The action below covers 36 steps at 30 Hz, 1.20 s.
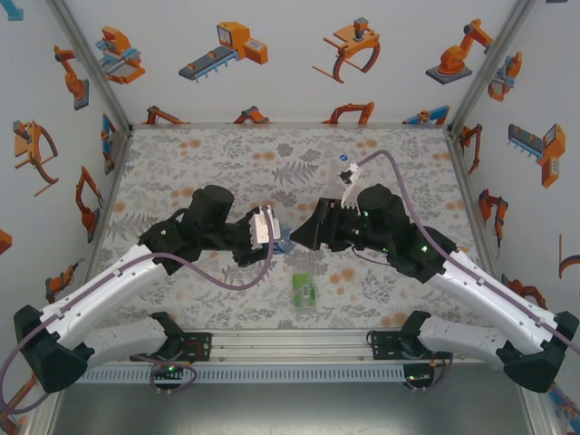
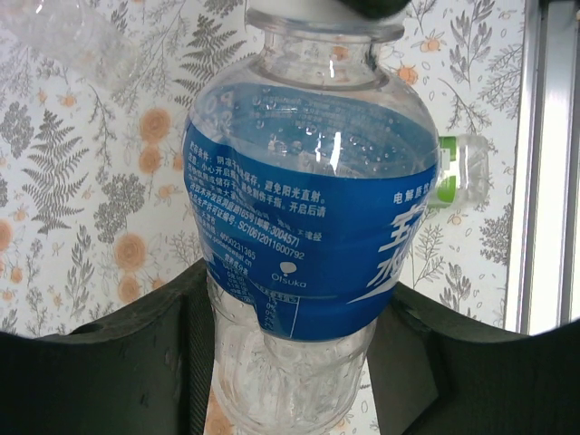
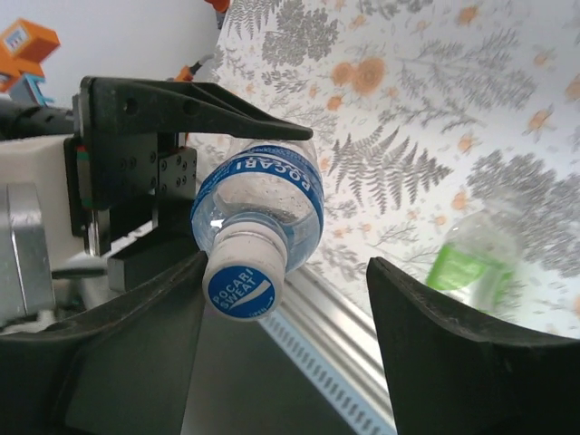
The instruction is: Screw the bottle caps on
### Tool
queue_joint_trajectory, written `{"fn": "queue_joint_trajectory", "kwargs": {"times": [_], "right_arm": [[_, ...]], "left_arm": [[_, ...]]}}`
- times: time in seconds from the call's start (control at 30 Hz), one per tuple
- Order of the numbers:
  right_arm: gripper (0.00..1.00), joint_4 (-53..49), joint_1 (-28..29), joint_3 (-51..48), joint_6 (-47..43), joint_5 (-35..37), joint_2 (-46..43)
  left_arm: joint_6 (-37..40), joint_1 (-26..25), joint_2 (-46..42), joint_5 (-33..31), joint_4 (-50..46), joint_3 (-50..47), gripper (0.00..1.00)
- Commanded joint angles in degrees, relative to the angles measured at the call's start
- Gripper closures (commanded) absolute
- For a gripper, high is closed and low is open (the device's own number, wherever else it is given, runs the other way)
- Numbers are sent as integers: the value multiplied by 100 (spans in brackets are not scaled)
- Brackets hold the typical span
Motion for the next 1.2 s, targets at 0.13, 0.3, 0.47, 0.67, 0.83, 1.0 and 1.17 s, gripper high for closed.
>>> {"fn": "queue_joint_trajectory", "kwargs": {"times": [0.13,0.3,0.47,0.67,0.83,1.0,1.17], "right_arm": [[35,70,32,491,-3075,-682,-342],[37,-9,36,699,-5136,-1903,-333],[42,-752,32,973,-7351,-3083,-168],[47,-896,36,910,-8345,-3268,-132],[50,-773,36,768,-8333,-3219,-103],[55,-571,37,630,-8276,-3239,-157],[58,-512,40,588,-8255,-3314,-141]], "left_arm": [[76,-20,-1,593,-248,263,100],[55,-19,-45,857,-538,358,100],[-3,-18,-82,1096,-683,380,100],[-84,-21,-76,1383,-801,486,100],[-108,-27,-50,1481,-803,509,100],[-105,-35,-11,1508,-819,520,100],[-110,-44,4,1511,-844,523,100]]}}
